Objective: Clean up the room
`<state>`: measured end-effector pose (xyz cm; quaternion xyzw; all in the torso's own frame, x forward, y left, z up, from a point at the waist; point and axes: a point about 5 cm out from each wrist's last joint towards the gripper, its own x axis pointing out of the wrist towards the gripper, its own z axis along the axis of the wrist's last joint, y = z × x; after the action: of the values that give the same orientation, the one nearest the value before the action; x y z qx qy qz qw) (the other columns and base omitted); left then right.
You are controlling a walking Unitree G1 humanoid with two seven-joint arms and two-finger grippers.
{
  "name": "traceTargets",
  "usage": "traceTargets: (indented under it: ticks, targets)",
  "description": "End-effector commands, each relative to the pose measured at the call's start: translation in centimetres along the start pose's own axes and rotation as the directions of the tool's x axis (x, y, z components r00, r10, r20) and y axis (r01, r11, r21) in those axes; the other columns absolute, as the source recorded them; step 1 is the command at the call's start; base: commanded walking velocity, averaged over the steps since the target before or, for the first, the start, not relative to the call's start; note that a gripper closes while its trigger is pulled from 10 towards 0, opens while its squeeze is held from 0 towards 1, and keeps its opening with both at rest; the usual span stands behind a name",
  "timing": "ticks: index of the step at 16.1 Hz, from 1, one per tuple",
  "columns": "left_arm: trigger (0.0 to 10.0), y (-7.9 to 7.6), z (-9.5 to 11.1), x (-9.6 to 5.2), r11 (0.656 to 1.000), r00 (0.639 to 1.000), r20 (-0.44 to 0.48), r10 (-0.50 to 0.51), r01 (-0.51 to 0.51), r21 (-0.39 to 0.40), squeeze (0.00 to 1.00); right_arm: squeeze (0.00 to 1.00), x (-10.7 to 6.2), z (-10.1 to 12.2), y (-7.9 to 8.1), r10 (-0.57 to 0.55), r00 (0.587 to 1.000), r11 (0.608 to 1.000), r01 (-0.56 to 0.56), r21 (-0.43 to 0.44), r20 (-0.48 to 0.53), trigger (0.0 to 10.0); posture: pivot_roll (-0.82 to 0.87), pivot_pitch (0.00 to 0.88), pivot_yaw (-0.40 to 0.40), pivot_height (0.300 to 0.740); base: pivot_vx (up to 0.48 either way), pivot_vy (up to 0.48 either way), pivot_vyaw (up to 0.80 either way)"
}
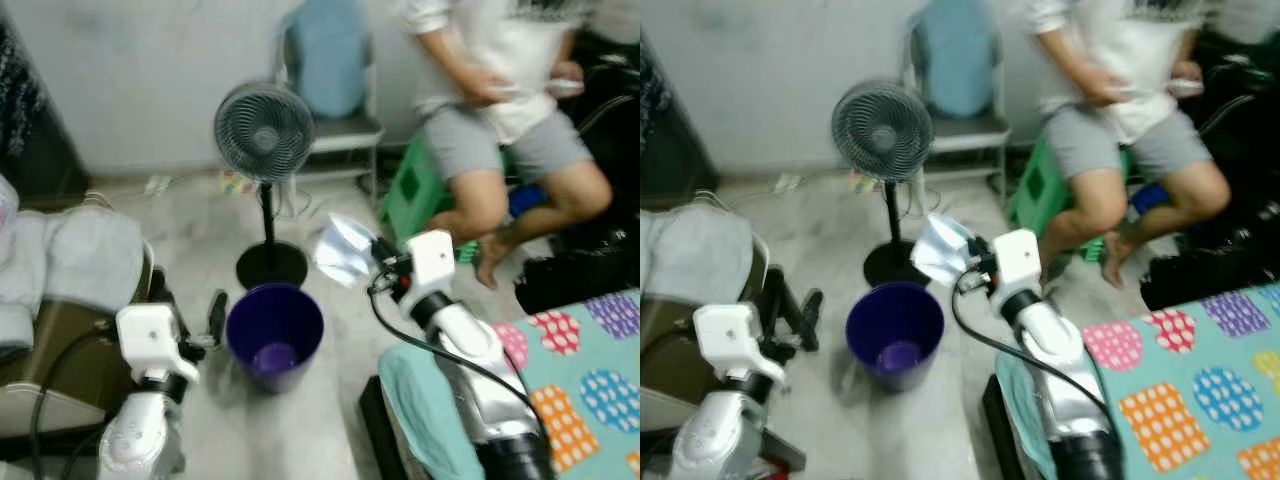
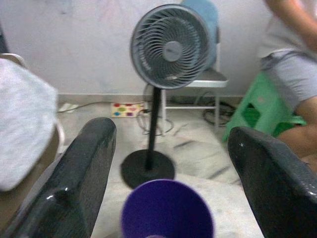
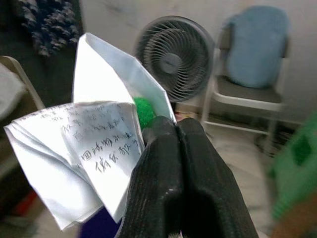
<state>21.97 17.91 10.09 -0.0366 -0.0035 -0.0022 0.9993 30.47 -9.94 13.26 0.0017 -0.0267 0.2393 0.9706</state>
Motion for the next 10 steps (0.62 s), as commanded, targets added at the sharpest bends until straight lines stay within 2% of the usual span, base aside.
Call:
traceTargets:
  ticks: [1,6,7,10]
  targets:
    - [10.0,-0.21,0.18,0.13,1.0,1.0,0.007,-0.001,0.001,0.011,0.0,0.0,-0.23,0.06,-0.59,-0.011,1.0,1.0,0.011,-0.014,-0.006,10.0,-0.11,0.042,-0.066,0.74,0.0,0.0,0.0]
    - [10.0,-0.56,0.34,0.36,1.0,1.0,0.015,-0.026,0.026,0.018,0.0,0.0,-0.33,0.02,-0.76,-0.03,1.0,1.0,0.03,0.002,-0.004,10.0,-0.11,0.049,-0.068,0.74,0.0,0.0,0.0]
    - [10.0,-0.57,0.32,0.38,0.999,1.0,0.012,-0.029,0.029,0.02,0.0,0.0,-0.35,-0.1,-0.7,-0.033,0.999,0.999,0.033,-0.03,-0.011,10.0,-0.11,0.049,-0.068,0.74,0.0,0.0,0.0]
    - [10.0,-0.57,0.33,0.43,0.999,0.999,0.006,-0.031,0.031,0.023,0.0,0.0,-0.4,0.03,-0.47,-0.022,1.0,0.999,0.022,-0.05,-0.004,10.0,-0.12,0.061,-0.062,0.74,0.0,0.0,0.73]
